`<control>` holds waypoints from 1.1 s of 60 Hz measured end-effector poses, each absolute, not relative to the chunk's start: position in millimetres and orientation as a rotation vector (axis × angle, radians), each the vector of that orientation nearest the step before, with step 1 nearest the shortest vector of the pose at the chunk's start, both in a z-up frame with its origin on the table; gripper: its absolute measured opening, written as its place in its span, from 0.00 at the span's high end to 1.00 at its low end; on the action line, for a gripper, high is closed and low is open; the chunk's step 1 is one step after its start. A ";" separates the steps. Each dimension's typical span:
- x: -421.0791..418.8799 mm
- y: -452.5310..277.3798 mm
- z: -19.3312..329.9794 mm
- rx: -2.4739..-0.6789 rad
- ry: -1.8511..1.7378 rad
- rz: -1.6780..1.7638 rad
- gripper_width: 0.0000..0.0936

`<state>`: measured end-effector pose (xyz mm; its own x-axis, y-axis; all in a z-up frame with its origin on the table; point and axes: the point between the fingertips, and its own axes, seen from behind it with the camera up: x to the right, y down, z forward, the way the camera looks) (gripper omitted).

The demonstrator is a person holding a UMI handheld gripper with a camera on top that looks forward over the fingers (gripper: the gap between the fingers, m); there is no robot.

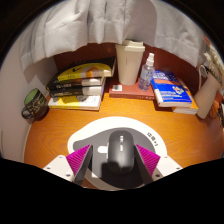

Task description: Arrange mouse

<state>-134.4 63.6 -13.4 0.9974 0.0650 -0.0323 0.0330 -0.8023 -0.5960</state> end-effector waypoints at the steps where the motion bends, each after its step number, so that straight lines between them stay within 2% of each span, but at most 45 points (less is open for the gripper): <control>1: -134.5 61.8 -11.9 -2.504 -0.070 0.062 0.09; 8: -138.1 46.3 18.5 -2.462 -0.055 0.054 0.08; 28: -157.3 -39.9 171.0 -2.228 0.005 0.096 0.09; 38: -163.9 -82.6 225.5 -2.160 -0.026 0.063 0.09; 50: -174.7 -118.4 258.1 -2.099 -0.054 0.050 0.09; 66: -184.7 -143.0 258.4 -2.092 -0.040 0.056 0.09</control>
<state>-184.7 -143.0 258.4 0.9984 0.0522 -0.0236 0.0056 -0.4987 -0.8668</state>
